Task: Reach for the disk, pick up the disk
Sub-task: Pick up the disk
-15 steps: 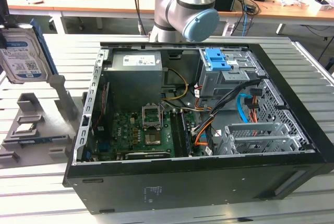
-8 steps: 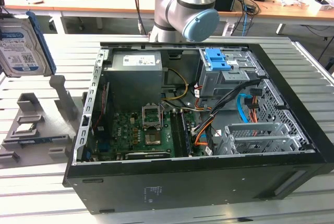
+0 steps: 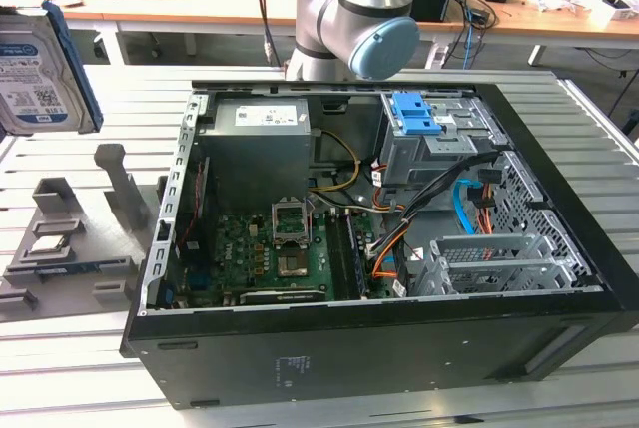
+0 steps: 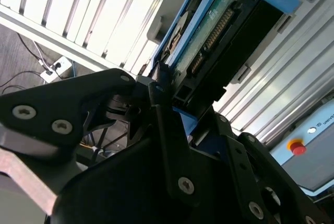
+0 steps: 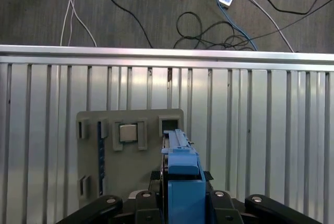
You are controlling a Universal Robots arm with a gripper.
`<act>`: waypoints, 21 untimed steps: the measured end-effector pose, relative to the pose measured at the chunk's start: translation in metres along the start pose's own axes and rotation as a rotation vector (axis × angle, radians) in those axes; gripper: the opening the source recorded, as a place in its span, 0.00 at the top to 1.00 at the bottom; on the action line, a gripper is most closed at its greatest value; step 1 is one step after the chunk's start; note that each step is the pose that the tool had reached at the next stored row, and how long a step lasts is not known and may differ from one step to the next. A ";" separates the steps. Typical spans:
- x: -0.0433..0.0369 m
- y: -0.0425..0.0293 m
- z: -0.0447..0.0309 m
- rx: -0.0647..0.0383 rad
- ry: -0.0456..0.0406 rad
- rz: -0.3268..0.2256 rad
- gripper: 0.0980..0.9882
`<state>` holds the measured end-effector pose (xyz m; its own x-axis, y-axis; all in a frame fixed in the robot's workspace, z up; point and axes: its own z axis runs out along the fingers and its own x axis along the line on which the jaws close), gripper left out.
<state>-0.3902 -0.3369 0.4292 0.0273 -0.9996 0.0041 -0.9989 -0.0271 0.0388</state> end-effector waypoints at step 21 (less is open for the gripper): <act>-0.0010 0.0012 -0.0609 -0.001 -0.0001 0.000 0.70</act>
<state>-0.3891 -0.3356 0.4901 0.0272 -0.9996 0.0040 -0.9989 -0.0270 0.0395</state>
